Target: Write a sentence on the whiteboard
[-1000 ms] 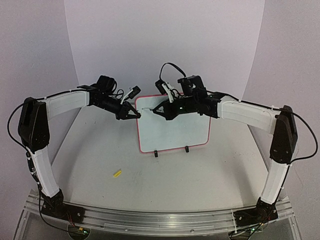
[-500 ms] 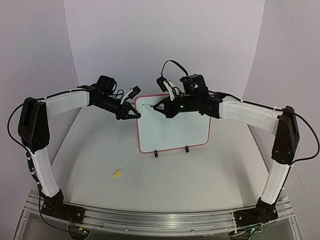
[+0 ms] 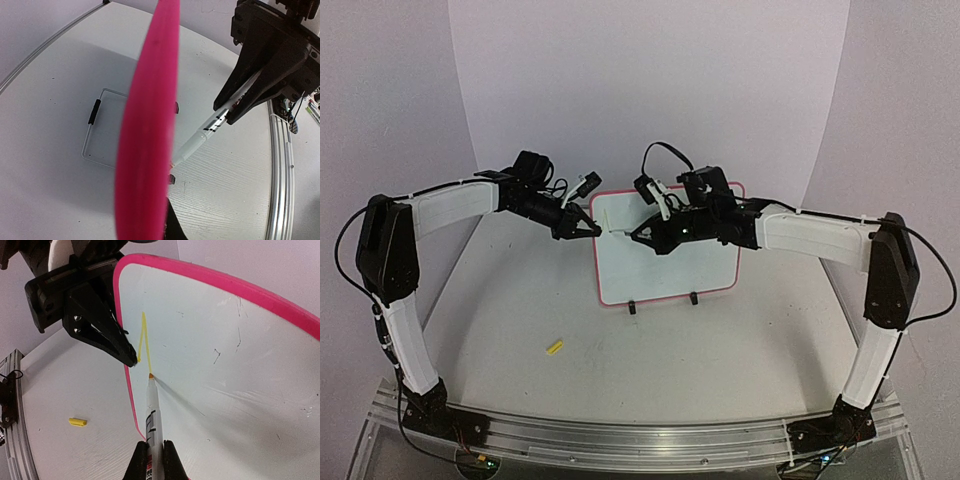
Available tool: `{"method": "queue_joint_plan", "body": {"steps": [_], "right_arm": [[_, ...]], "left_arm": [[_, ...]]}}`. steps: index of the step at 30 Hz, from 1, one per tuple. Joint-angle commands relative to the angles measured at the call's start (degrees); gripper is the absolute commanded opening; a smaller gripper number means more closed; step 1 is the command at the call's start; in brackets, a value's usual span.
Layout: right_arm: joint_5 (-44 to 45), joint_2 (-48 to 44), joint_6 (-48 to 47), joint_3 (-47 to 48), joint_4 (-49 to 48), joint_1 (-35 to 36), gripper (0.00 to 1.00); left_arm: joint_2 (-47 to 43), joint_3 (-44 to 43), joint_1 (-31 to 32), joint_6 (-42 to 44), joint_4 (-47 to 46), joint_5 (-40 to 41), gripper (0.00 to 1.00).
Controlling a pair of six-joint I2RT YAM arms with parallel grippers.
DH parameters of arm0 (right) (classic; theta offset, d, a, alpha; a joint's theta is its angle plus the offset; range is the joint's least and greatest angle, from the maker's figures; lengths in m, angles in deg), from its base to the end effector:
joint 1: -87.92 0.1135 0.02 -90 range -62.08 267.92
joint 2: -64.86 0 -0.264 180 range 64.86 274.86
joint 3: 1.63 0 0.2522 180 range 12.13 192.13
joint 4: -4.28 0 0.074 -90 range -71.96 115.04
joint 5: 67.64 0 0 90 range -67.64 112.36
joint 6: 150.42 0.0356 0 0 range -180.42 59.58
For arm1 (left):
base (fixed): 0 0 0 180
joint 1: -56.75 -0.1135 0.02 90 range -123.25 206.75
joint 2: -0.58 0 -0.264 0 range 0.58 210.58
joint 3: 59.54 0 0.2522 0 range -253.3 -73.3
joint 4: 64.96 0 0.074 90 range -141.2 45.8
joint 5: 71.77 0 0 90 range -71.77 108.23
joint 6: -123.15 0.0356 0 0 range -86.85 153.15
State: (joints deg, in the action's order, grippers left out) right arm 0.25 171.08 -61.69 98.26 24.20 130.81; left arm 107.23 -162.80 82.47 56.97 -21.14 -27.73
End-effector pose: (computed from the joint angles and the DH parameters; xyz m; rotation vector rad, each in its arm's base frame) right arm 0.3135 0.3095 0.2919 -1.0174 1.8348 0.8405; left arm 0.3623 -0.2029 0.2791 1.2777 1.8799 -0.9653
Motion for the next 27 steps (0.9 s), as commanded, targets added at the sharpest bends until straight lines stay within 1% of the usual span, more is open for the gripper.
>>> {"method": "queue_joint_plan", "body": {"steps": [1, 10, 18, 27], "right_arm": [[5.2, -2.7, 0.7, 0.5, -2.3, -1.0, 0.00], [4.9, -5.7, 3.6, 0.6, -7.7, -1.0, 0.00], [5.1, -5.3, 3.3, 0.9, -8.0, -1.0, 0.00], [6.0, -5.1, 3.9, -3.5, -7.9, -1.0, 0.00]], "left_arm": [[-1.1, -0.4, 0.3, 3.1, 2.3, 5.5, 0.00], [-1.1, -0.3, 0.4, 3.2, 2.3, 5.7, 0.00], [-0.9, -0.3, 0.5, 3.2, 2.3, 5.8, 0.00], [-0.8, -0.3, 0.5, 3.2, 2.3, 6.0, 0.00]]}}
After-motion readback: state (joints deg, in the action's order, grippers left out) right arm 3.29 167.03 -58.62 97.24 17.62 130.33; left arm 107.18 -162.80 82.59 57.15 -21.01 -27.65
